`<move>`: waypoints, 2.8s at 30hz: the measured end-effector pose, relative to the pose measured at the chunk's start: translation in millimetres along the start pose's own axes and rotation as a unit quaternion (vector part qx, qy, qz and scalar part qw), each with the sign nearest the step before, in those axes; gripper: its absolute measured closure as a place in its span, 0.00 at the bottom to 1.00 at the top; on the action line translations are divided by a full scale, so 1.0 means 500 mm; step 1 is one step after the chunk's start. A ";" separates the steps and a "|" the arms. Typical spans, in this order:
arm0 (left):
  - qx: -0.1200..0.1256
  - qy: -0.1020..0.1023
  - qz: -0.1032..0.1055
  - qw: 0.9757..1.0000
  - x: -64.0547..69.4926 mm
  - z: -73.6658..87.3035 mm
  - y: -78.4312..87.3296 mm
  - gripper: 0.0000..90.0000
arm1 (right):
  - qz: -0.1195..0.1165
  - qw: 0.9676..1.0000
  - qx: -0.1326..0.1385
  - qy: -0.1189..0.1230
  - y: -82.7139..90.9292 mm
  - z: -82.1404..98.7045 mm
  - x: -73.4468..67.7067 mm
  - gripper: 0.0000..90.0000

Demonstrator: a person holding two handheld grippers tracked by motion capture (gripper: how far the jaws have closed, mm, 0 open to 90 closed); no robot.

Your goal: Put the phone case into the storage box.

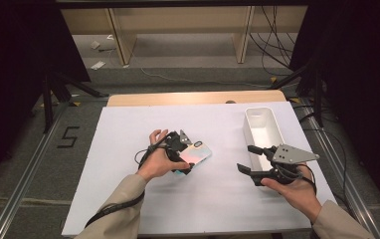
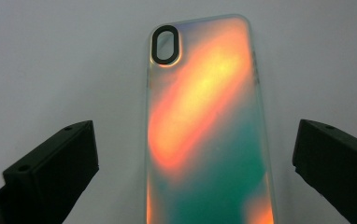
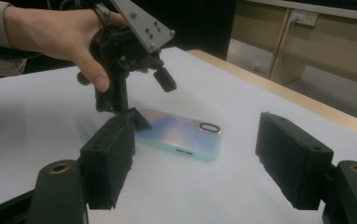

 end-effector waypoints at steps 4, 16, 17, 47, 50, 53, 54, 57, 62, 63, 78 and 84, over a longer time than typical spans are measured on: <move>-0.025 -0.004 0.008 1.000 0.001 -0.004 -0.016 0.00 | -0.001 1.000 -0.002 -0.001 0.000 0.000 0.000 0.32; -0.058 -0.005 0.008 0.998 -0.010 -0.010 -0.041 0.00 | -0.002 1.000 0.000 0.000 0.000 0.000 0.000 0.32; -0.060 -0.004 0.009 0.998 -0.010 -0.010 -0.042 0.00 | -0.001 1.000 0.000 0.000 0.000 0.000 0.000 0.32; -0.104 0.002 0.035 0.994 -0.029 -0.023 -0.068 0.00 | -0.006 1.000 -0.002 0.003 -0.001 0.000 -0.003 0.32; -0.107 0.001 0.040 0.993 -0.031 -0.025 -0.070 0.00 | -0.006 1.000 -0.002 0.003 -0.001 0.000 -0.003 0.32; -0.111 0.005 0.052 0.993 -0.034 -0.026 -0.072 0.00 | -0.006 1.000 -0.002 0.003 -0.001 0.000 -0.003 0.32; -0.111 0.007 0.055 0.992 -0.036 -0.026 -0.072 0.00 | -0.006 1.000 -0.002 0.003 -0.001 0.000 -0.003 0.32; -0.116 0.018 0.072 0.991 -0.042 -0.025 -0.074 0.01 | -0.007 1.000 -0.001 0.002 -0.001 0.000 -0.003 0.32; -0.119 0.019 0.080 0.990 -0.043 -0.027 -0.073 0.04 | -0.007 1.000 -0.001 0.003 -0.001 0.000 -0.003 0.32; -0.120 0.018 0.082 0.989 -0.043 -0.027 -0.073 0.05 | -0.007 1.000 -0.003 0.002 -0.001 0.001 -0.003 0.32; -0.143 0.019 0.084 0.986 -0.044 -0.036 -0.075 0.06 | -0.010 1.000 -0.004 0.002 -0.002 0.001 -0.005 0.32; -0.143 0.020 0.086 0.986 -0.043 -0.037 -0.075 0.07 | -0.009 1.000 -0.002 0.003 -0.002 0.000 -0.005 0.33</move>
Point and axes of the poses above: each handheld gripper's, and its own axes: y roughly backward along the jaws, z roughly out of its underside, x roughly to its right, the point moved 3 cm from there along -y, roughly forward along the jaws, and after that the axes turned 13 degrees about z, right-handed, at the moved point
